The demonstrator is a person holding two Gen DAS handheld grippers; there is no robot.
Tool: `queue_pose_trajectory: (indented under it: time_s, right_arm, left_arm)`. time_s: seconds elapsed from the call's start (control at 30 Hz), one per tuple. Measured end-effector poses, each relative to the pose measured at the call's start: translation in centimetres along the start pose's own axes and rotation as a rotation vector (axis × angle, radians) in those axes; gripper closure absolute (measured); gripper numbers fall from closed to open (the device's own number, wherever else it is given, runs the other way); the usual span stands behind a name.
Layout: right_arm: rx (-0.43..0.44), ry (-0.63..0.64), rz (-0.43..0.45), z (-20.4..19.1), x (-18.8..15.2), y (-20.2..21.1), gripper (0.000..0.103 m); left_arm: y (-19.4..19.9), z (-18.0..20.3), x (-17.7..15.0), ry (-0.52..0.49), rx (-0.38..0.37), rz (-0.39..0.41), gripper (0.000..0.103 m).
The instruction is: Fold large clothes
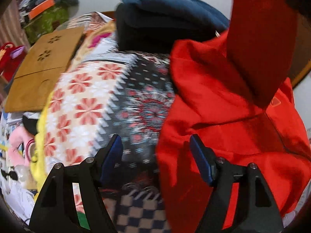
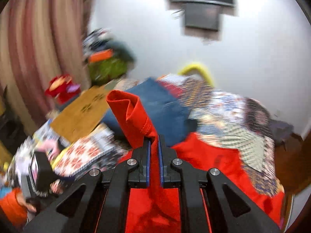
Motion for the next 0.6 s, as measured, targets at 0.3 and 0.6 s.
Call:
queue_pose_trajectory:
  time_s: [0.3, 0.6]
  right_arm:
    - [-0.131, -0.159, 0.039, 8.7, -2.4, 3.5, 0.097]
    - [-0.185, -0.332, -0.083, 15.0, -10.1, 4.4, 0.097]
  left_arm:
    - [-3.9, 3.6, 1.7, -0.120, 0.180, 0.006, 0.029]
    - [-2.6, 2.9, 3.8, -0.090, 0.280, 0.123, 0.045]
Point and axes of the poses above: each gripper's, at about its wrist camera, not at the fingertips, and y roughly against the way its jaws point, z to its right, x to its top, the point moved 8 cm from there along -y, roughly the way its jaws point, and after that the axes turned 6 degrees about y, right-handed, at the moved point
